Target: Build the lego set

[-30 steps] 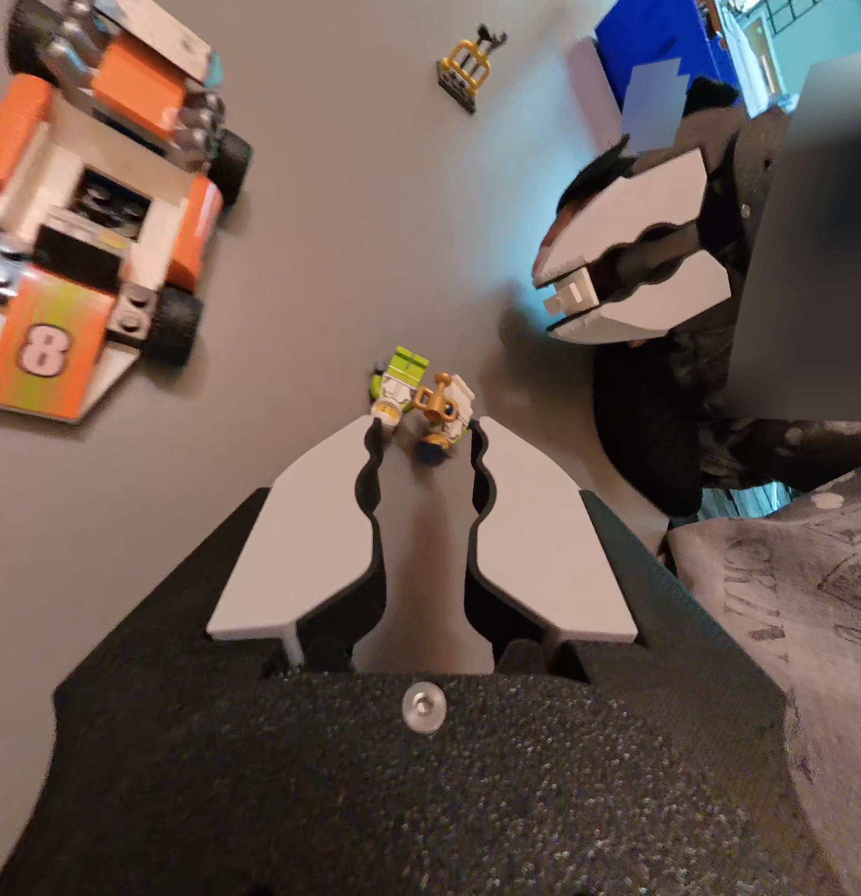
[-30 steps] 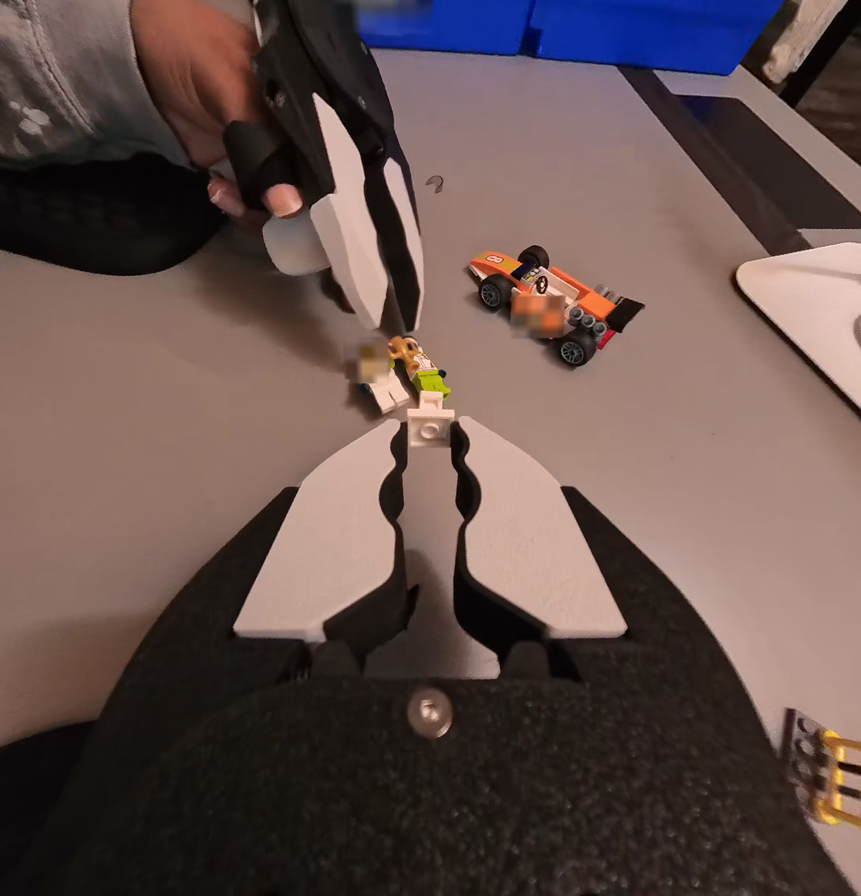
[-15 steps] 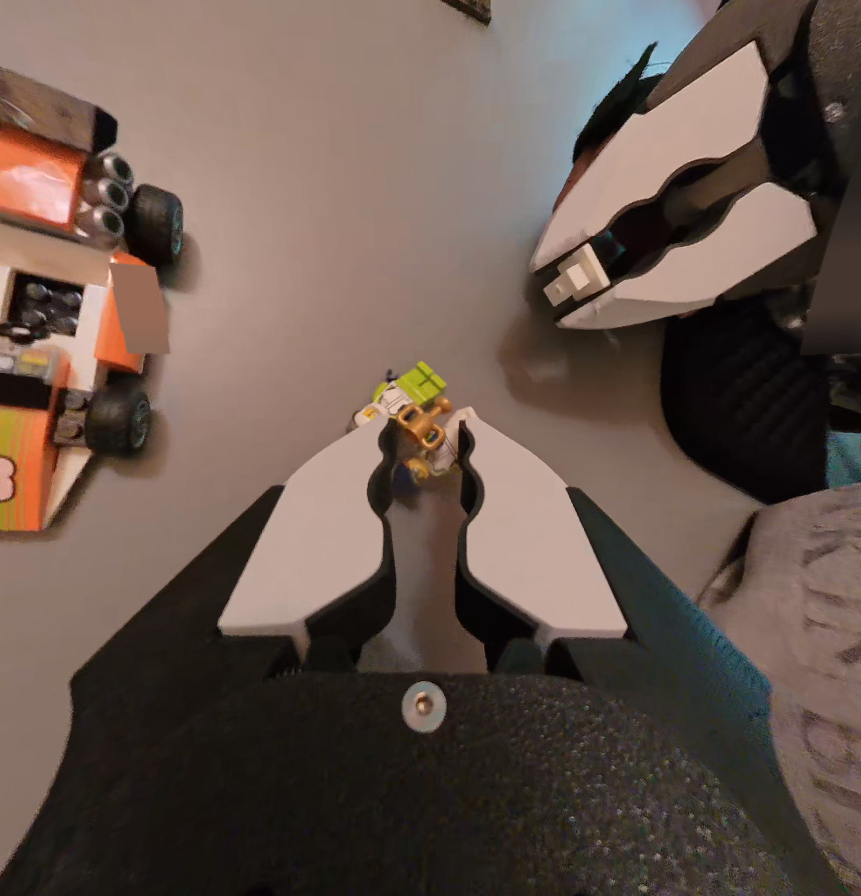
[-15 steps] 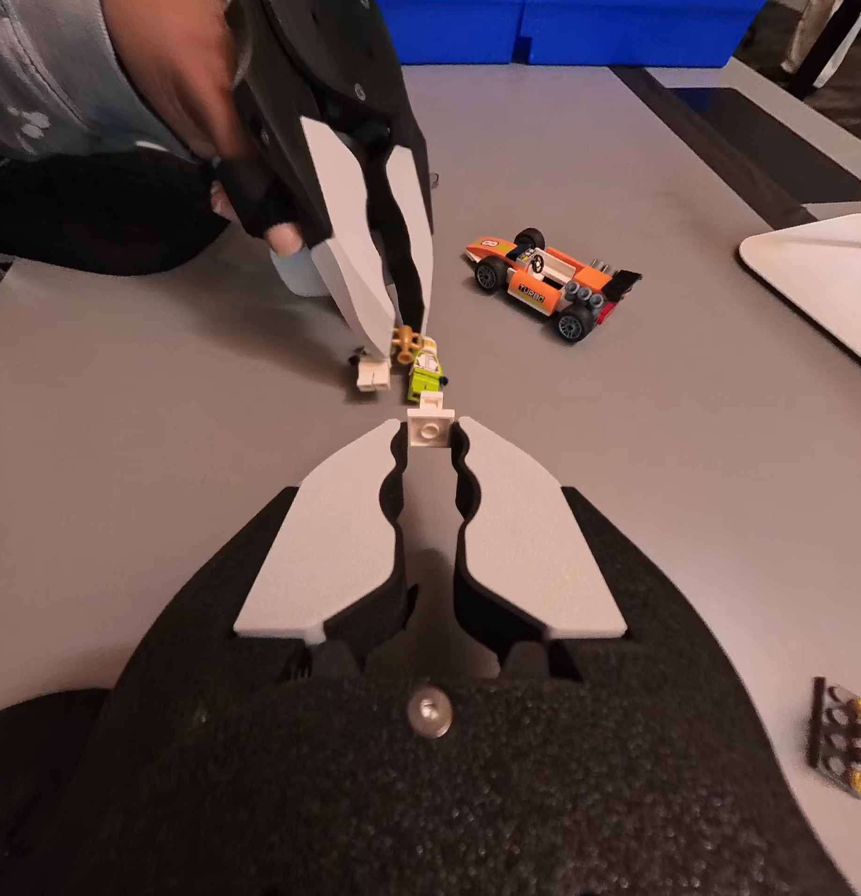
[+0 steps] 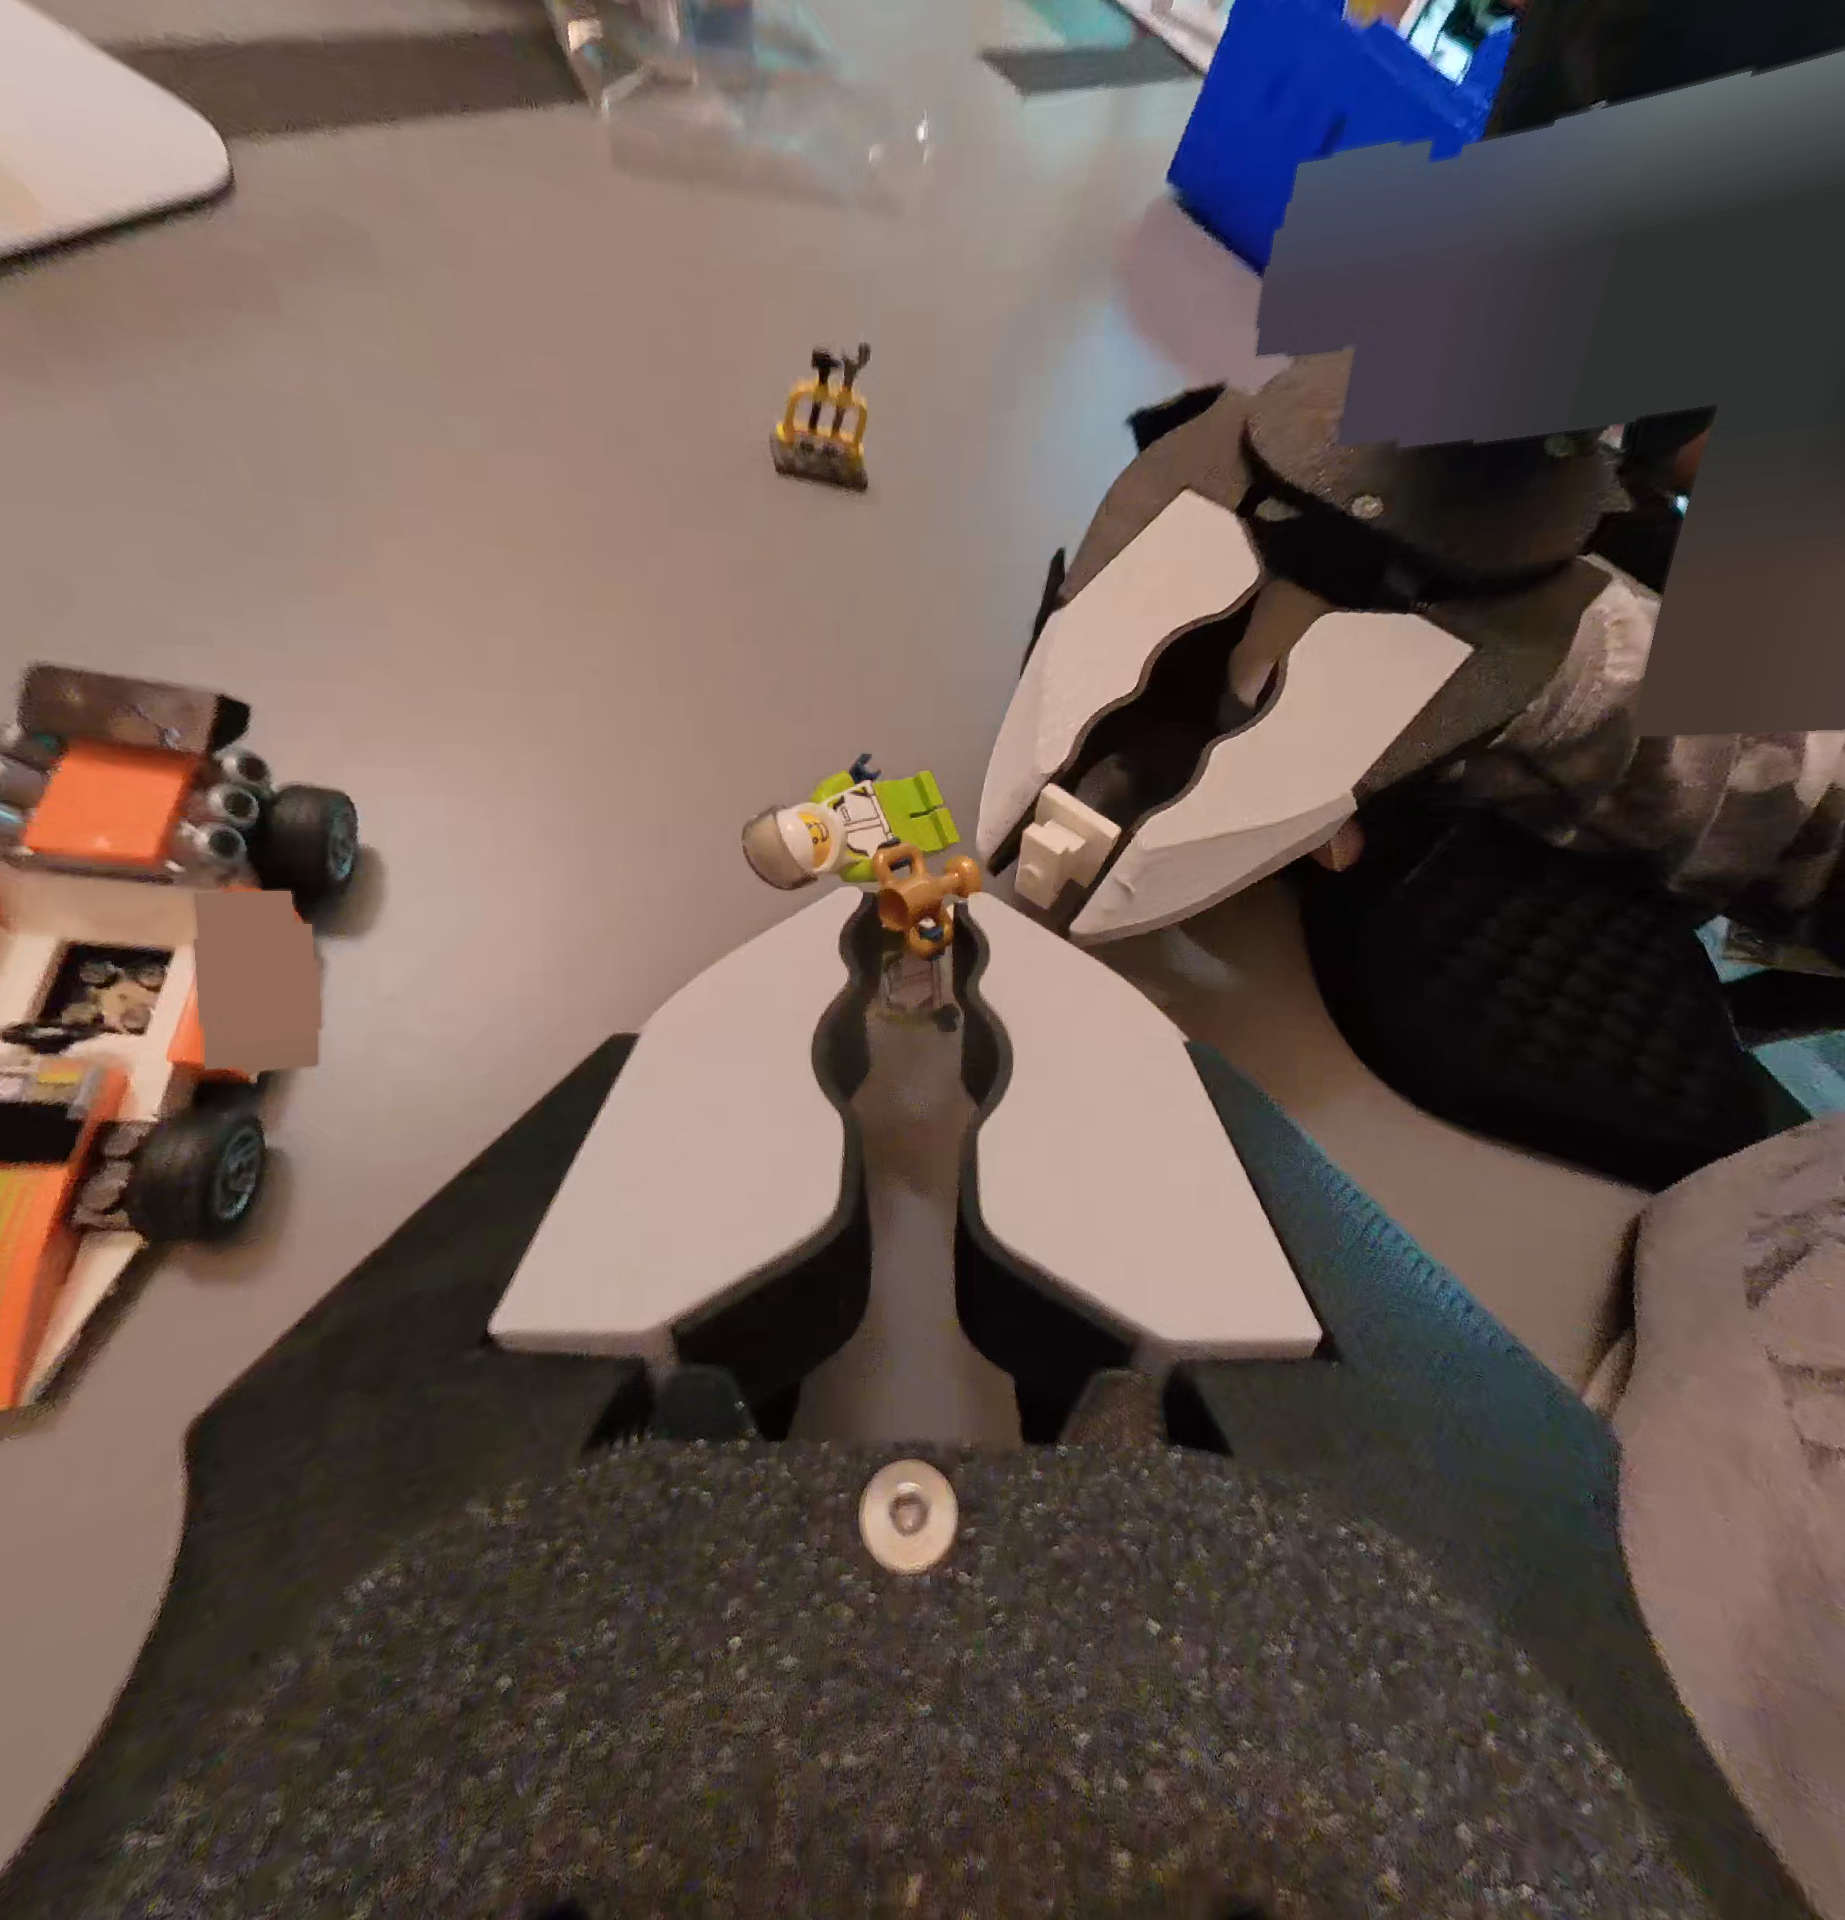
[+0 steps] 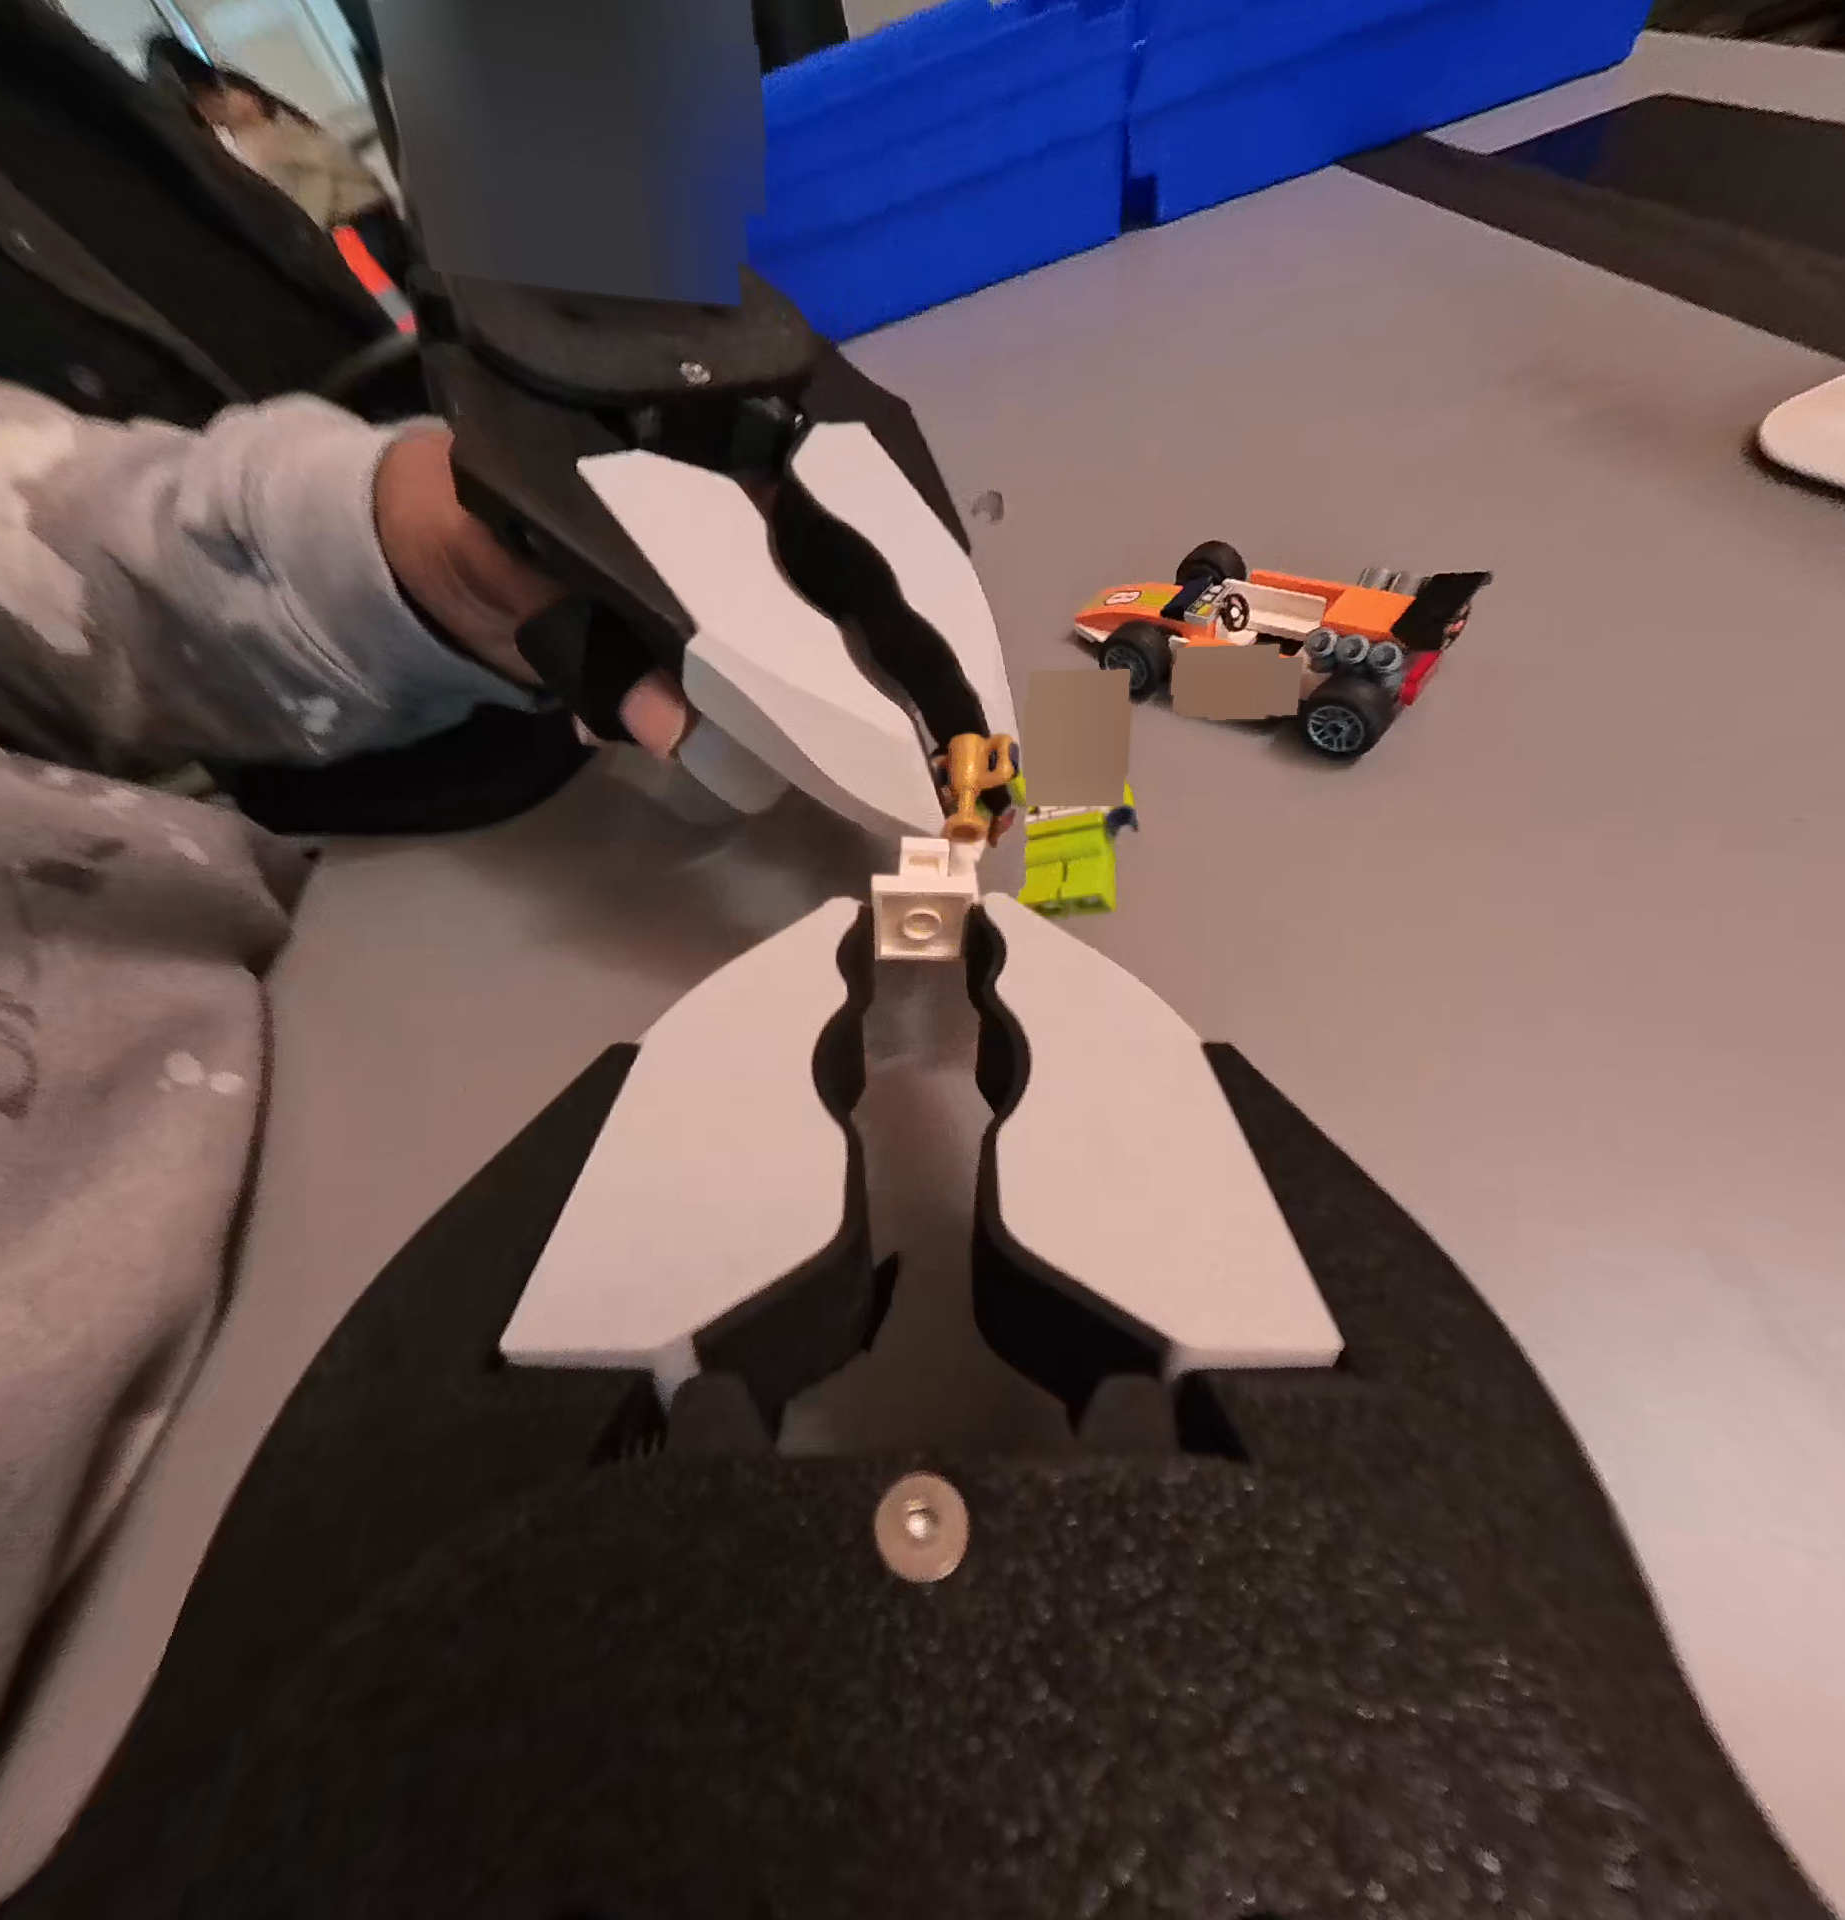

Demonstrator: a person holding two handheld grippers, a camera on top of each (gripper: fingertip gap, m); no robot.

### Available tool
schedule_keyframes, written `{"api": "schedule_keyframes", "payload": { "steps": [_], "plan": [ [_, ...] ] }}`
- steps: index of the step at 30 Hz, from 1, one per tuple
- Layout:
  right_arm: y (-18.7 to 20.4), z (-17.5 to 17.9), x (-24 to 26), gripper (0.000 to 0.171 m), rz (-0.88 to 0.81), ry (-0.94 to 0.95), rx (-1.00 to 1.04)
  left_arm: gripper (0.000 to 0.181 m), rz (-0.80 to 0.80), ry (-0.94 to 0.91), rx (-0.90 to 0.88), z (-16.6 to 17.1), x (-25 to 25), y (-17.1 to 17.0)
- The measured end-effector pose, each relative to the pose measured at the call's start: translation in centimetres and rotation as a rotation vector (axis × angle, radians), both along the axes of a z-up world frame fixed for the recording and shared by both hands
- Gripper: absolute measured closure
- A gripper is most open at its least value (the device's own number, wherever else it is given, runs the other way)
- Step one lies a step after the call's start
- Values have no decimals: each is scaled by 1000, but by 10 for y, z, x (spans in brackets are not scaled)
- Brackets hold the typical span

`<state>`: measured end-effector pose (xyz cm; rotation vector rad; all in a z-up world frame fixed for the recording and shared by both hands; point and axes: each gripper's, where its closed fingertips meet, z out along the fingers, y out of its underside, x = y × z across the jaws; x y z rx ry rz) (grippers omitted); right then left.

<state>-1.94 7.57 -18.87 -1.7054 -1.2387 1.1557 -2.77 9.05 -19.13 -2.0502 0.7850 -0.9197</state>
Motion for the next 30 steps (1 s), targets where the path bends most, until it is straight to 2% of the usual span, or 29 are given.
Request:
{"api": "schedule_keyframes", "payload": {
  "steps": [4,11,18,25,30],
  "plan": [
    [2,12,1,154,-2,94,-126,169,9,-65,102,17,3,3],
    [8,44,13,155,47,353,-363,168,8,-73,294,39,11,4],
    [10,48,14,154,28,382,-357,169,12,-88,362,52,23,6],
    [8,53,16,155,51,419,-371,173,-3,-153,366,61,26,3],
    [4,55,17,155,79,423,-341,174,-27,-306,242,65,26,-1]
  ]
}}
